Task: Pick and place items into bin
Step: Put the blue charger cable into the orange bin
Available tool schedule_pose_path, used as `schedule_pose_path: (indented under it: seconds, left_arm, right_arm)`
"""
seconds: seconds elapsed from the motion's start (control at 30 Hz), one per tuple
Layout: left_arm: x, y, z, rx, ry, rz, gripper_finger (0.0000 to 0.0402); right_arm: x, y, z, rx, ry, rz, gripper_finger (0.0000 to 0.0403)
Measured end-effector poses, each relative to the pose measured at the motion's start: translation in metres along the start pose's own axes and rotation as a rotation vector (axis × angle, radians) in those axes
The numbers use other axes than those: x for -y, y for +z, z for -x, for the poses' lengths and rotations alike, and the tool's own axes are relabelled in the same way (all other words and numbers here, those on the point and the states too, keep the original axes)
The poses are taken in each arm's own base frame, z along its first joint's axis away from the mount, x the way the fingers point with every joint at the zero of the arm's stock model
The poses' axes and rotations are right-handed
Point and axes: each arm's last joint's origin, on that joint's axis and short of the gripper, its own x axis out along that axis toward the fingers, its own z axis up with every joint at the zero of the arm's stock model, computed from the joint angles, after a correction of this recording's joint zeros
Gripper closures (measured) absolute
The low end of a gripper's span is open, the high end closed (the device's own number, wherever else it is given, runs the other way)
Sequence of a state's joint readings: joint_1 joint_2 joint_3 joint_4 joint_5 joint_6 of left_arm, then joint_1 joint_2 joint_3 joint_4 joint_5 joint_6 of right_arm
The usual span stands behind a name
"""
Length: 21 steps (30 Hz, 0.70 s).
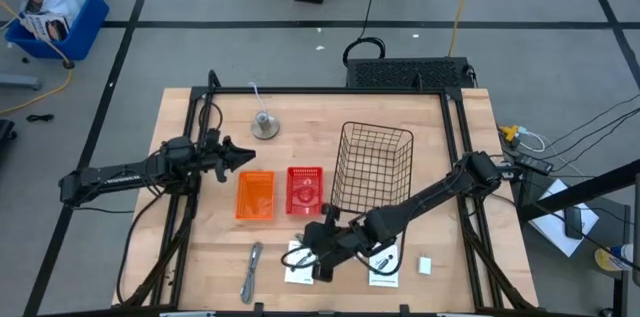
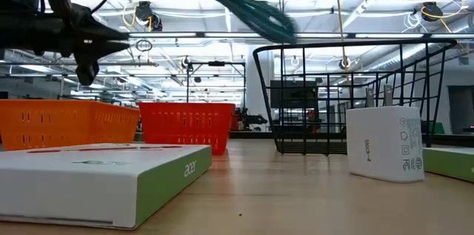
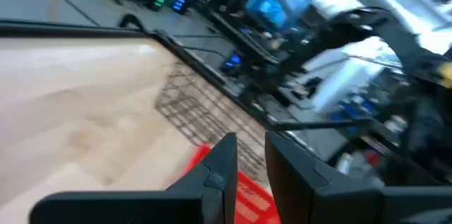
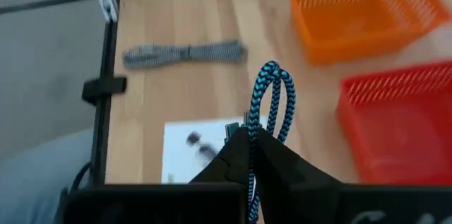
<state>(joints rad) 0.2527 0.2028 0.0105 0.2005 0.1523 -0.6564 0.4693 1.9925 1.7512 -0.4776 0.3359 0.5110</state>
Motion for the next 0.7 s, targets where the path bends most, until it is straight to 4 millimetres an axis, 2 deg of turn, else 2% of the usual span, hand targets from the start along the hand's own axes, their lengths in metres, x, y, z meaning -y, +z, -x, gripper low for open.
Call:
schedule_pose_path:
  seconds: [0.13,0.33,0.53,0.7]
  left_arm:
    - [0.012,0.001,0.001,-0.083,-0.24,-0.042,0.0325]
    - [0.033,0.0,0.004,-0.051,-0.485,-0.231,0.0325]
    - [0.047,-0.009,0.007,-0.033,-0.561,-0.363,0.0325]
    - [0.057,-0.018,0.009,-0.001,-0.557,-0.459,0.0325]
  right_arm:
    - [0.007,0.017,0.006,0.086,0.016,0.03,0.0403]
    - [0.016,0.03,0.002,0.16,0.044,0.086,0.0403]
    - [0.022,0.042,0.002,0.231,0.048,0.147,0.0403]
    - [0.021,0.054,0.013,0.335,0.063,0.221,0.0403]
